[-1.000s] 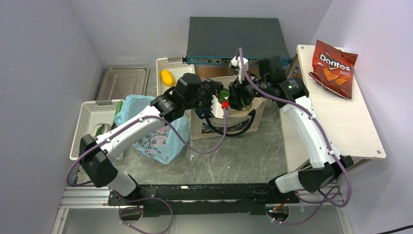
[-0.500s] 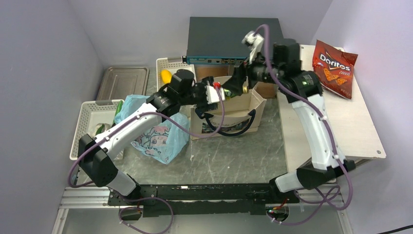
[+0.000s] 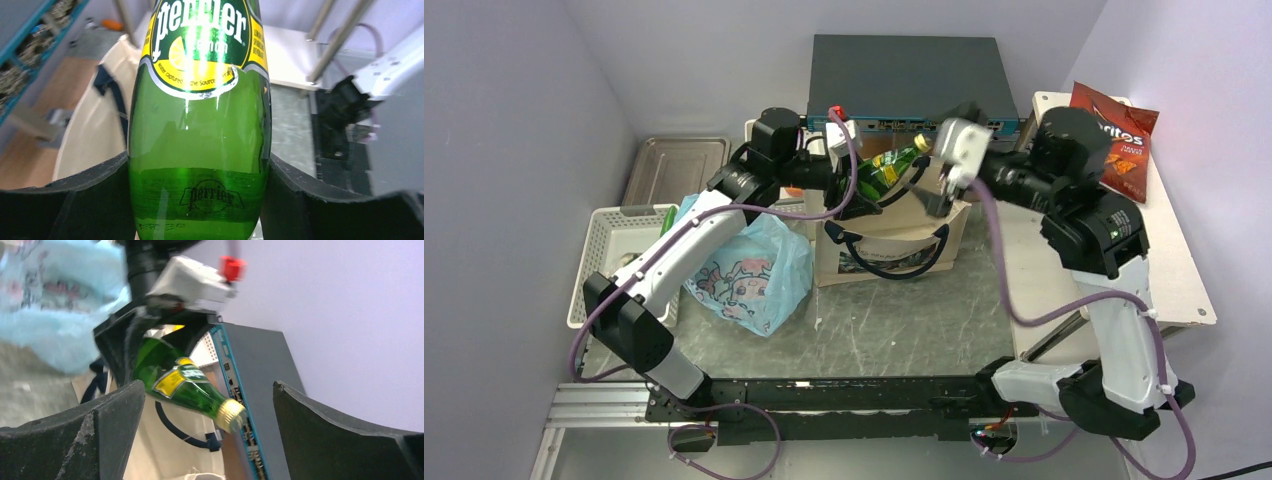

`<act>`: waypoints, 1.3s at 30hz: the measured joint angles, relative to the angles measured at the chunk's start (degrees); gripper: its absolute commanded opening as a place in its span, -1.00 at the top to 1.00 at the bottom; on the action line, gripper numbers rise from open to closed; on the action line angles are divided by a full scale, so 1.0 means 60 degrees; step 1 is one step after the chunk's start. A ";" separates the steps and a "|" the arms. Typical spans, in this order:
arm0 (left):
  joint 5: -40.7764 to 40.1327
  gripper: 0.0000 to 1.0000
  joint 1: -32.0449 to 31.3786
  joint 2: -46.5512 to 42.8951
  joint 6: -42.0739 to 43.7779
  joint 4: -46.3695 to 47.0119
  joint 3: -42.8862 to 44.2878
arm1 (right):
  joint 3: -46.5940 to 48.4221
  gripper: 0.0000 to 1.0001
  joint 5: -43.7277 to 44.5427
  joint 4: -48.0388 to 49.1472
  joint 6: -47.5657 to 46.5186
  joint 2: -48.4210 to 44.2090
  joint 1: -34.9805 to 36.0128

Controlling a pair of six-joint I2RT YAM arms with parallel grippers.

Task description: Untie the knot of the grocery bags and take out the mixed food

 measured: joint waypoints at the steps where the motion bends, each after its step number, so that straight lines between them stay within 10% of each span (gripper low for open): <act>1: 0.0229 1.00 -0.0026 0.0058 -0.0135 -0.0127 0.0157 | -0.0022 -0.98 0.0251 -0.0437 -0.0940 -0.0004 0.0433; 17: 0.2182 1.00 -0.0113 0.1370 -0.1537 -0.3432 0.1876 | -0.0350 -0.98 0.4306 -0.4069 -0.8994 0.0528 0.3563; 39: 0.3432 1.00 -0.1002 0.0160 -0.3388 -0.0929 -0.0441 | -0.1836 -0.86 0.6178 -0.4816 -0.8732 0.0299 0.5803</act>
